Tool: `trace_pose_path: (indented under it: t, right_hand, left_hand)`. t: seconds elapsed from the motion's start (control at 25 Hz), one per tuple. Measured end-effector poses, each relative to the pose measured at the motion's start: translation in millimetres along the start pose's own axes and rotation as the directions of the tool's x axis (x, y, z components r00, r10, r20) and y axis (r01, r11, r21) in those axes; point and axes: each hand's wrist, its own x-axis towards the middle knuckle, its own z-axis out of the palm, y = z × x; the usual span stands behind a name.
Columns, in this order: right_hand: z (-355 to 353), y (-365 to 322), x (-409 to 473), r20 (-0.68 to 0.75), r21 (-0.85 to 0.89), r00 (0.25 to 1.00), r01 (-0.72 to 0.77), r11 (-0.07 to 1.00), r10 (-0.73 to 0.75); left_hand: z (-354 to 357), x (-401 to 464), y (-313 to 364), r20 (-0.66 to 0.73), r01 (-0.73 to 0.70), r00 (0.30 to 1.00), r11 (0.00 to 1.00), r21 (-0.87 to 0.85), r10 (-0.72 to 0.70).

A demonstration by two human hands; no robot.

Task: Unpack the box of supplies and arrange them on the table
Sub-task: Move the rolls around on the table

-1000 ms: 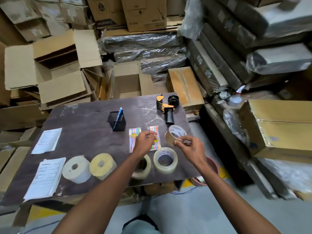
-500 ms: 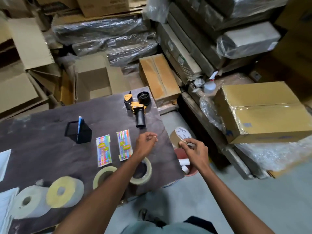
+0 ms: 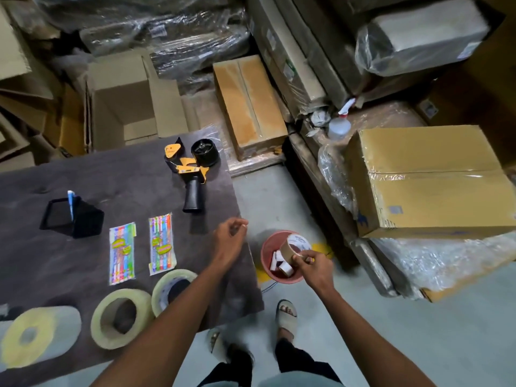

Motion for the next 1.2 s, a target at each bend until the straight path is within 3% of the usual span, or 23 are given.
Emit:
trace_pose_path:
  t: [0.2, 0.8, 1.2]
  right_hand:
    - [3, 29, 46, 0.062, -0.118, 0.998, -0.021, 0.993, 0.028]
    - [1, 35, 72, 0.123, -0.175, 0.992, -0.003, 0.985, 0.024]
    - [2, 21, 71, 0.145, -0.131, 0.987, 0.095, 0.987, -0.076]
  left_hand:
    - [7, 5, 7, -0.061, -0.019, 0.998, 1.000, 0.022, 0.021]
    - [17, 9, 11, -0.111, -0.036, 0.993, 0.993, 0.109, 0.048]
    - [18, 4, 13, -0.087, -0.005, 0.996, 0.997, 0.081, 0.012]
